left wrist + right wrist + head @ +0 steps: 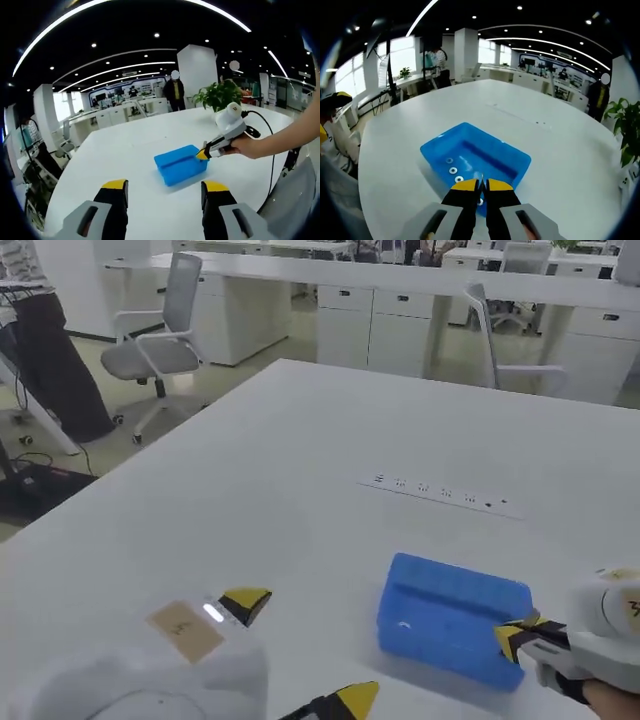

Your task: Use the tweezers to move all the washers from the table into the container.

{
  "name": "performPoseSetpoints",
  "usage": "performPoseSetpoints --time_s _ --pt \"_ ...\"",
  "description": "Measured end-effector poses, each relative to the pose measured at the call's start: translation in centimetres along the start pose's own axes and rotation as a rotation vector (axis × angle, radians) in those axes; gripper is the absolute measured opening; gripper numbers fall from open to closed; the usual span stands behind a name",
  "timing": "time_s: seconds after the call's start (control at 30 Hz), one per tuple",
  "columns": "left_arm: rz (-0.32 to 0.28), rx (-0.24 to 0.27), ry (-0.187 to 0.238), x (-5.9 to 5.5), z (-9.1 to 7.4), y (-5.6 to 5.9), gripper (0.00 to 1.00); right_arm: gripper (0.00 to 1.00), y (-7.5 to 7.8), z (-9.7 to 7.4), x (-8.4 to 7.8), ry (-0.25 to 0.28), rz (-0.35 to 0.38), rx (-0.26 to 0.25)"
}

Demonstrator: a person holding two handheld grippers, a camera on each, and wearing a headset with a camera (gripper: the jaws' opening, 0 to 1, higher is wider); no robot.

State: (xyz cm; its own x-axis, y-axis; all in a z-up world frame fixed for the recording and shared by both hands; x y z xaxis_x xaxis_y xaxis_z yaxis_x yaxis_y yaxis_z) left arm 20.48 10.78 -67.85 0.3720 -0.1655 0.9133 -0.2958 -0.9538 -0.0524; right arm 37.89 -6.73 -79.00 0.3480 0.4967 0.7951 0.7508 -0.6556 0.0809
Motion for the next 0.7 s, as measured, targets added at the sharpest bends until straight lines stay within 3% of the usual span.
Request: performPoseSetpoints --time_s 0.17,0.33,0.5,0.7 --pt "0.004 -0.12 -0.017 0.4 0.6 0.2 0.45 0.02 -0.1 0.0 0.1 -0.009 0.009 -0.027" --pt "0.014 -0.187 0.016 1.8 1.0 0.0 0.38 0.02 -0.3 -0.8 0.8 0.004 0.023 -0.054" --pt "0.067 -0.267 0.038 3.7 1.6 -0.2 0.26 0.02 -0.7 -2.9 2.7 0.045 0.027 -0.09" --pt "0.103 -0.339 0.045 5.2 2.0 -0.1 0.24 0.02 -2.1 -5.9 4.3 0.065 -0.019 -0.097"
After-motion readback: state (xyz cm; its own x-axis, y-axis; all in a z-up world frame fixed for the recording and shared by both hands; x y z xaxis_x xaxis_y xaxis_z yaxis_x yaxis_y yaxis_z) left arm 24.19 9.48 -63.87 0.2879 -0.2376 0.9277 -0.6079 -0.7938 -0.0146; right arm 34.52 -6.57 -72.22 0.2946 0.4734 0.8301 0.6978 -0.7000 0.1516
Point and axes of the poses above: the centre of the closed fingertips' face, and the gripper's own axes: z roughly forward along the fingers, y roughly to its right, x roughly out of its top, the point moved 5 cm from there along -z, roughly backward along the fingers, and after that the axes turned 4 degrees about -z, right-handed, at the moved point
